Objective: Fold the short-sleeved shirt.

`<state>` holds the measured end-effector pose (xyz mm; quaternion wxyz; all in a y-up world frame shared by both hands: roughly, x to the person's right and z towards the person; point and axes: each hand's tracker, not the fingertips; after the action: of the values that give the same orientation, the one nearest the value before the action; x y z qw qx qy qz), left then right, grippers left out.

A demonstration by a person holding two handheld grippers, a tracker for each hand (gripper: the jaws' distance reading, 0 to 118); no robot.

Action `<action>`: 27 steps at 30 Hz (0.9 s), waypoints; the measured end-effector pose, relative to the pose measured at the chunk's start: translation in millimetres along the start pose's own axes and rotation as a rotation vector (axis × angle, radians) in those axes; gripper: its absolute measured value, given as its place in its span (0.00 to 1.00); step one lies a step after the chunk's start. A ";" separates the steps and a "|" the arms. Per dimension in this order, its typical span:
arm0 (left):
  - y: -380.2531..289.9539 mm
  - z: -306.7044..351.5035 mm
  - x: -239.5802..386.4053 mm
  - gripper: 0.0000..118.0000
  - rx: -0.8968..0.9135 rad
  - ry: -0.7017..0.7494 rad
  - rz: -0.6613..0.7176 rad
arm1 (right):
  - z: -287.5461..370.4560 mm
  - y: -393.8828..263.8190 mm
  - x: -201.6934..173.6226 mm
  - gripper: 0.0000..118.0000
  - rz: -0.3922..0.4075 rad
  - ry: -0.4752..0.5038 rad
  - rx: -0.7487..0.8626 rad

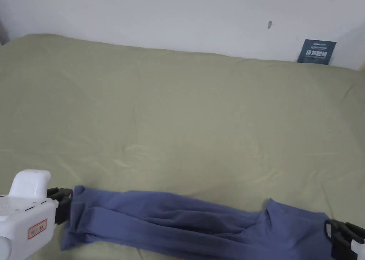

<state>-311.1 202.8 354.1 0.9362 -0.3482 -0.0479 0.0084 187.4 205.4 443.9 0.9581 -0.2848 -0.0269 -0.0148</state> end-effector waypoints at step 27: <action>25.4 -124.4 -117.5 0.94 -0.590 -0.564 0.320 | 39.0 13.8 -85.8 0.00 0.114 -0.172 0.258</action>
<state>-415.7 135.3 234.0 0.7339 -0.5877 -0.2476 0.2338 100.8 239.4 463.9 0.9802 -0.1606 -0.0942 0.0676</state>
